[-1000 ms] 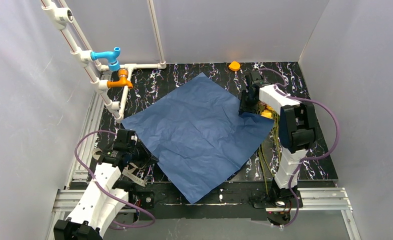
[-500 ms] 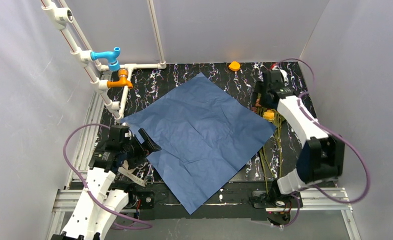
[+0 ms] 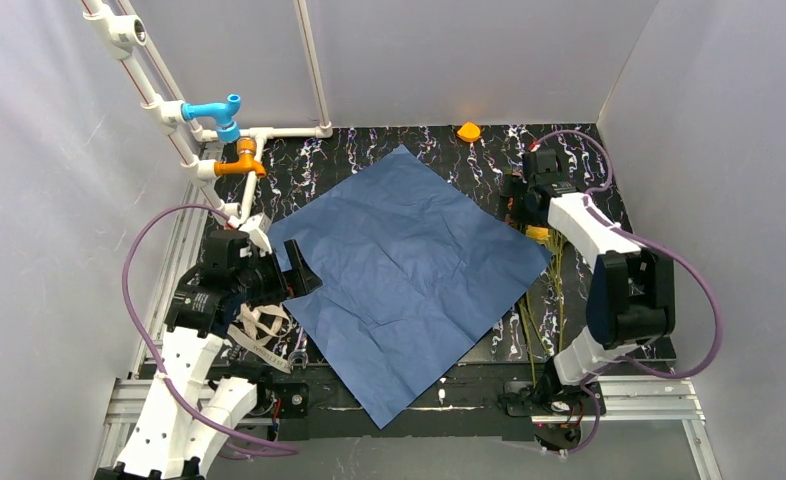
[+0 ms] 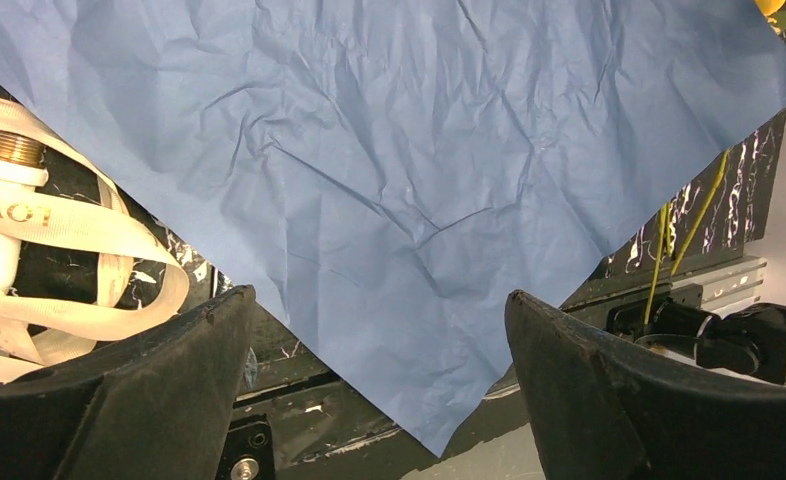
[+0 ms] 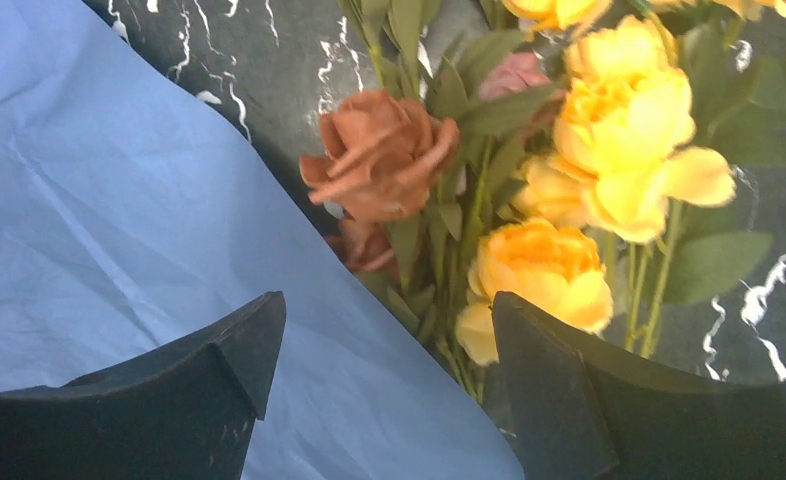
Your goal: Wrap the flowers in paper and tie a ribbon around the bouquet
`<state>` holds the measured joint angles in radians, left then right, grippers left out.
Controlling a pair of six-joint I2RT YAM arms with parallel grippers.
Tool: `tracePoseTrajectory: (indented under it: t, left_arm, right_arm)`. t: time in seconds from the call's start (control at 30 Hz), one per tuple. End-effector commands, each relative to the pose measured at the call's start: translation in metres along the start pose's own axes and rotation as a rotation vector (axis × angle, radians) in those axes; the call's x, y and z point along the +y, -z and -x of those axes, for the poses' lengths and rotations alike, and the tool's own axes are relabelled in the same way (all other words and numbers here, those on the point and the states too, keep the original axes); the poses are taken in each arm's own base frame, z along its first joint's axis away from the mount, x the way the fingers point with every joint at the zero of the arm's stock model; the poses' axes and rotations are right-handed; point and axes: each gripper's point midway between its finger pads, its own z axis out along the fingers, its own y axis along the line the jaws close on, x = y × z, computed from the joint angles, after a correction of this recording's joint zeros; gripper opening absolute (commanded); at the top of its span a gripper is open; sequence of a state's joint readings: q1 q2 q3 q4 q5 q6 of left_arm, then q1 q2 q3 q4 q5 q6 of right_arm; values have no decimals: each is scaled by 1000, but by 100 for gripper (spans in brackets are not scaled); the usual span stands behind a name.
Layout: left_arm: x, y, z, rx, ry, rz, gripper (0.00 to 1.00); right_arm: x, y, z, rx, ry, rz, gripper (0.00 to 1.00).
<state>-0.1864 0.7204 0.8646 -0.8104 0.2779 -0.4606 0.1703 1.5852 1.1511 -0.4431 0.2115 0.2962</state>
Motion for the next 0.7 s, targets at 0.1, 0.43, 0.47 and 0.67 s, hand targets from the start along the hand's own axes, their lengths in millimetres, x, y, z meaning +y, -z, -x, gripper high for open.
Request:
tracePoseTrajectory:
  t: [0.1,0.43,0.47,0.67]
  left_arm:
    - [1,4,1,-31,-52,-9,94]
    - [6,3,1,-33,-42,19,95]
    - [6,3,2,-34,-41,19,95]
    - [7,2,2,-27,-37,22,95]
  right_arm:
    - [9,-28,29,-23,-22,-21,78]
    - [-6,-57,31,10,42,-132,47]
    - [-6,-57,34,5,48,-138,35]
    - [-4,-24,97,-133,73,-151,1]
